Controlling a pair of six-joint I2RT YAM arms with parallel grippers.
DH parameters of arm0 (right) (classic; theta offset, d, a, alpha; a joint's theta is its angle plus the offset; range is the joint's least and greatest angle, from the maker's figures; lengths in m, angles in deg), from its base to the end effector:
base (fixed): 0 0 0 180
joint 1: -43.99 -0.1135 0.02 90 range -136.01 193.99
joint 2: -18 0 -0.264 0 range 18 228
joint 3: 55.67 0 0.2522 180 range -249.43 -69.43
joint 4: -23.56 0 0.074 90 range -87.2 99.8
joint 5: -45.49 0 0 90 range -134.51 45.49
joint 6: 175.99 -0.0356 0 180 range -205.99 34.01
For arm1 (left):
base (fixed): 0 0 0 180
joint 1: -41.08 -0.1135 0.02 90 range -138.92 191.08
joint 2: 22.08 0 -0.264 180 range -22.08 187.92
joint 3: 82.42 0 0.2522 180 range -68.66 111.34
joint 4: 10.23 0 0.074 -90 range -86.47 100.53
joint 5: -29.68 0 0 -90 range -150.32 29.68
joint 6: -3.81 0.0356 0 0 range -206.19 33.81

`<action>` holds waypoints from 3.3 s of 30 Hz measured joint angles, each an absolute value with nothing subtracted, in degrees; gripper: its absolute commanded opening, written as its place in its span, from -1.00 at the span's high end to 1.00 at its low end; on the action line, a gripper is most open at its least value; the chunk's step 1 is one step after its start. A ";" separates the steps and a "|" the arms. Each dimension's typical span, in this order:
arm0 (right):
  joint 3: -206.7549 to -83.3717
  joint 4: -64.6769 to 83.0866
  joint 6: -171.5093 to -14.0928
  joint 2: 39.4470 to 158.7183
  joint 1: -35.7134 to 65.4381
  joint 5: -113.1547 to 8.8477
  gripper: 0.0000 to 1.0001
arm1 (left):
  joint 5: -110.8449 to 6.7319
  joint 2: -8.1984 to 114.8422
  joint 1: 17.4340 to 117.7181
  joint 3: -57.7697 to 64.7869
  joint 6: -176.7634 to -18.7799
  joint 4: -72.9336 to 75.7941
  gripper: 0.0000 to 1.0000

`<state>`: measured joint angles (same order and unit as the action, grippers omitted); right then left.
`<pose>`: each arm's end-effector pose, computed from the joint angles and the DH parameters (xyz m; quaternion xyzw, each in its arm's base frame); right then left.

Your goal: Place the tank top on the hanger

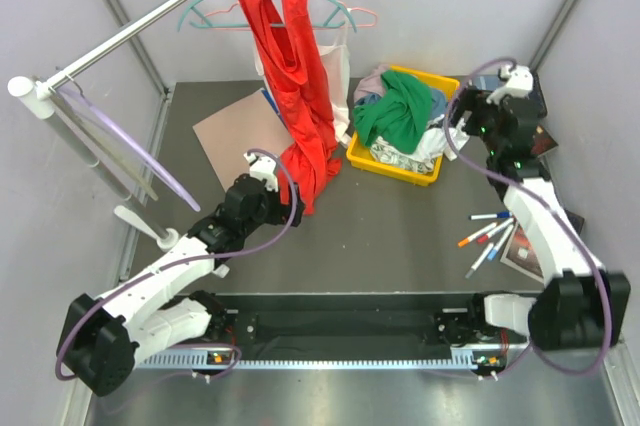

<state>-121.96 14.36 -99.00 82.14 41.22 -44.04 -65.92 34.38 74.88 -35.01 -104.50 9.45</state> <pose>0.2653 0.0125 0.3471 0.0696 0.7460 0.0879 0.6564 0.1840 -0.1190 0.2413 0.0912 0.8549 -0.1858 0.4757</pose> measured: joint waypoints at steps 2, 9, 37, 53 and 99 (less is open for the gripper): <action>-127.10 13.26 -98.78 89.18 41.20 -46.51 -0.50 | -66.03 34.19 74.88 -35.01 -104.50 10.06 -0.98; -139.05 8.02 -97.95 110.58 38.56 -50.69 -0.41 | -67.26 33.22 74.88 -35.01 -104.43 11.50 -0.98; -156.82 -7.85 -90.61 114.36 25.47 -38.25 1.00 | -70.27 30.19 74.88 -35.03 -104.26 13.80 -0.98; -179.10 -14.41 -90.76 99.08 3.08 -38.60 1.00 | -70.19 28.63 74.88 -35.03 -104.28 14.12 -0.98; -104.43 7.49 -118.74 94.29 -1.99 -34.75 -0.54 | -58.73 58.54 79.66 -35.43 -105.83 -2.40 -0.64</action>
